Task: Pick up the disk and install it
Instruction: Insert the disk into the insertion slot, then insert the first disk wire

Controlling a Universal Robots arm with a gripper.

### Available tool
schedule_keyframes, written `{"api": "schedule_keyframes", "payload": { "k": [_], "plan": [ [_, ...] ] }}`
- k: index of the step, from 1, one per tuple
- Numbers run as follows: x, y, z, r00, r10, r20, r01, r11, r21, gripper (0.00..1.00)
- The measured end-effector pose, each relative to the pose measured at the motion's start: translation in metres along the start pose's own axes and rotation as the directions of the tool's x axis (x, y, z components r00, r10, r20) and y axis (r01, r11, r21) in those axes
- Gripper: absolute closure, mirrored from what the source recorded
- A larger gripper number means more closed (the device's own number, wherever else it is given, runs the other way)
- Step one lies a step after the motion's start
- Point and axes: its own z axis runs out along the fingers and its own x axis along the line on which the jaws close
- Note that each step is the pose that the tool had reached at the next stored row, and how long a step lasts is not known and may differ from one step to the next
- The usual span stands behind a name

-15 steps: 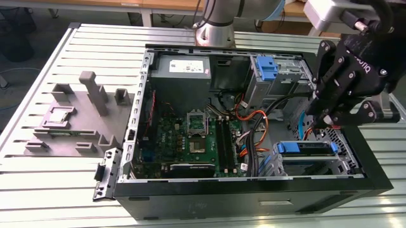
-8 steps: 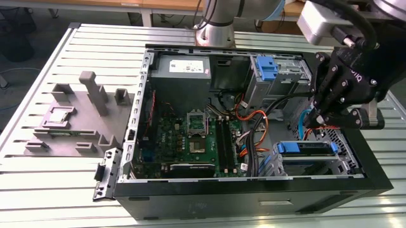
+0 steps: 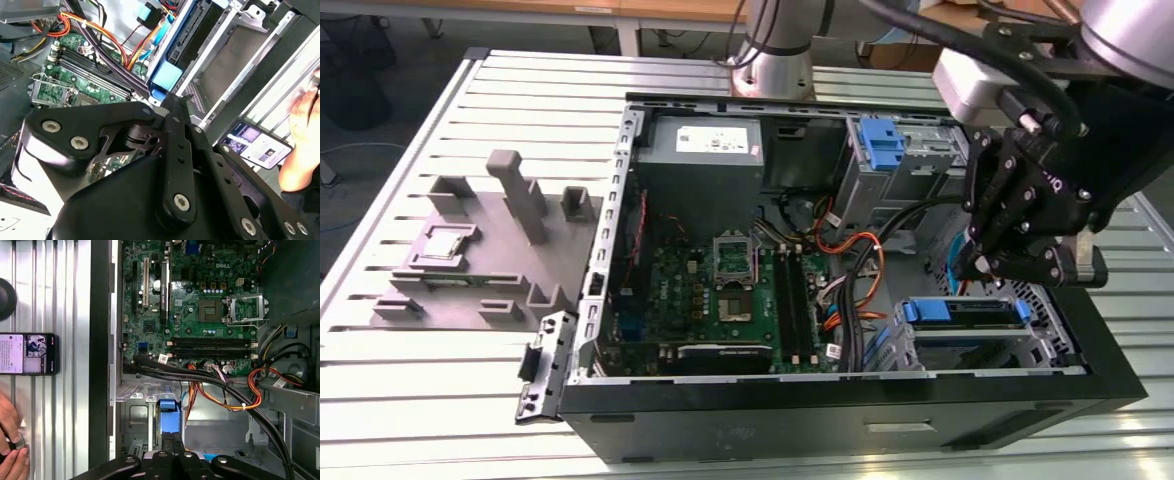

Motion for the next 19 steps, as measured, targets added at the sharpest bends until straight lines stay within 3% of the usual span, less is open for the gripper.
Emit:
{"api": "schedule_keyframes", "payload": {
  "k": [10, 19],
  "plan": [
    [0.0001, -0.0001, 0.0182, 1.0, 0.0, 0.0, 0.0, 1.0, 0.0008, 0.9],
    [0.0001, -0.0001, 0.0198, 1.0, 0.0, 0.0, 0.0, 1.0, 0.0017, 0.9]
  ]
}}
